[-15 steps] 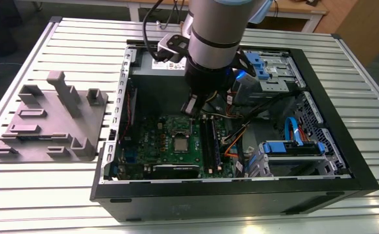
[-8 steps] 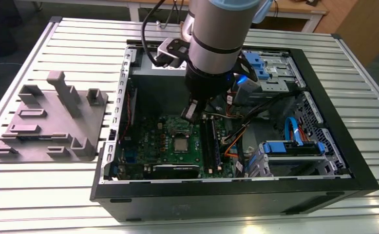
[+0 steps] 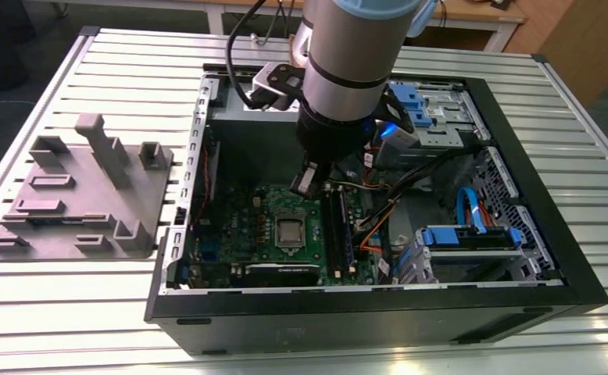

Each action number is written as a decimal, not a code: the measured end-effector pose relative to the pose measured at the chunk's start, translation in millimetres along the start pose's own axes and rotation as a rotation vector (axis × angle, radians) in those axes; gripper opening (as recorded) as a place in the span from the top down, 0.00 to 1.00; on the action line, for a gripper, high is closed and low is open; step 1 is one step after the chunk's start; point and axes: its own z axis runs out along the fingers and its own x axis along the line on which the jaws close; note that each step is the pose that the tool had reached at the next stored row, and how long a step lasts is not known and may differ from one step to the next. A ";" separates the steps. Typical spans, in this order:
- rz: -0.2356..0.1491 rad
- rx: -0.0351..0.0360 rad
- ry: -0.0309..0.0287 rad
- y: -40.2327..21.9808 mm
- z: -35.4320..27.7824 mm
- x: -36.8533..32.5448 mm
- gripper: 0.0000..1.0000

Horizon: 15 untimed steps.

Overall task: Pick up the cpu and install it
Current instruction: 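Close the cpu cover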

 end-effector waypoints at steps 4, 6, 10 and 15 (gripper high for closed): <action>0.000 0.0000 0.0001 0.0 0.0 0.0 0.90; 0.000 0.0000 0.0000 0.4 0.1 0.5 0.90; 0.000 0.0001 -0.0001 1.6 1.0 3.4 0.90; -0.002 0.0000 0.0000 2.7 4.3 7.7 0.90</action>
